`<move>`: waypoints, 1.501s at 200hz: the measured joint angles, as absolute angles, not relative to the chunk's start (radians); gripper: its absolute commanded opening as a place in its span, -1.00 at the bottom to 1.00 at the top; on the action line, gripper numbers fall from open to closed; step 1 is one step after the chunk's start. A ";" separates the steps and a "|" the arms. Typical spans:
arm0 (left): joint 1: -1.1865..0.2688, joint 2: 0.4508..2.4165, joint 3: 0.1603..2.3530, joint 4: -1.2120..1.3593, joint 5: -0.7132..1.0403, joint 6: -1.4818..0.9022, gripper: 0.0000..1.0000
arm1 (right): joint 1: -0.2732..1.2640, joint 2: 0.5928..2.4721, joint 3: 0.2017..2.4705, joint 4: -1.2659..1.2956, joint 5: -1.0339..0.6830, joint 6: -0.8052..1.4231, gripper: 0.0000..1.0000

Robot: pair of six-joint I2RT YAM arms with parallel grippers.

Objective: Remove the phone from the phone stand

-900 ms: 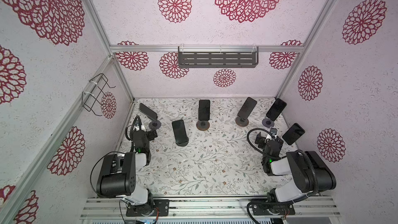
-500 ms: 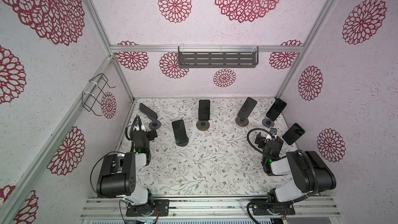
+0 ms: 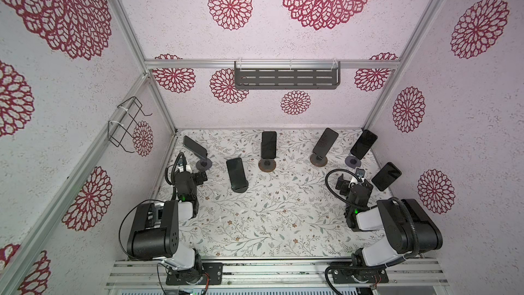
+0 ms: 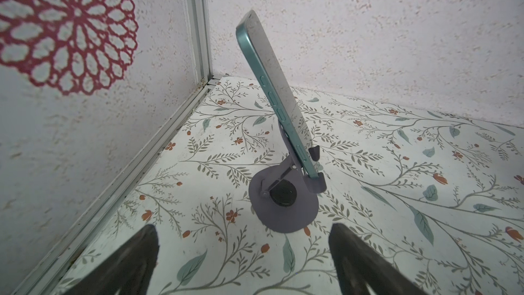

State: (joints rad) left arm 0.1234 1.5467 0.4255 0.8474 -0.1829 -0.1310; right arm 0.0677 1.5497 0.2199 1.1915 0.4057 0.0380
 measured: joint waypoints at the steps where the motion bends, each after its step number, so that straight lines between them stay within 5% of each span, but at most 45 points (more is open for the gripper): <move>1: 0.123 1.547 0.426 0.847 -0.183 -0.131 0.95 | 0.068 1.550 0.220 1.192 0.406 0.038 0.98; 50: 0.123 1.517 0.433 0.786 -0.168 -0.135 0.96 | 0.075 1.525 0.231 1.142 0.404 0.033 0.98; 110: 0.112 1.212 0.728 0.368 -0.170 -0.169 0.97 | 0.140 1.176 0.505 0.524 0.377 0.110 0.94; 177: 0.229 1.514 1.271 -0.028 0.067 -0.221 0.94 | 0.178 1.020 0.677 -0.107 0.150 0.265 0.92; 248: 0.300 1.737 1.326 -0.081 0.278 -0.361 0.72 | 0.181 0.916 0.657 -0.311 0.064 0.308 0.92; 300: 0.300 1.811 1.351 -0.068 0.303 -0.399 0.27 | 0.181 0.905 0.631 -0.341 0.066 0.316 0.97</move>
State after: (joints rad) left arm 0.3000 1.8107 1.3506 -0.0677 0.3027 -0.3992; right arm 0.1806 0.9047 0.6308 -0.3408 0.0662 0.3164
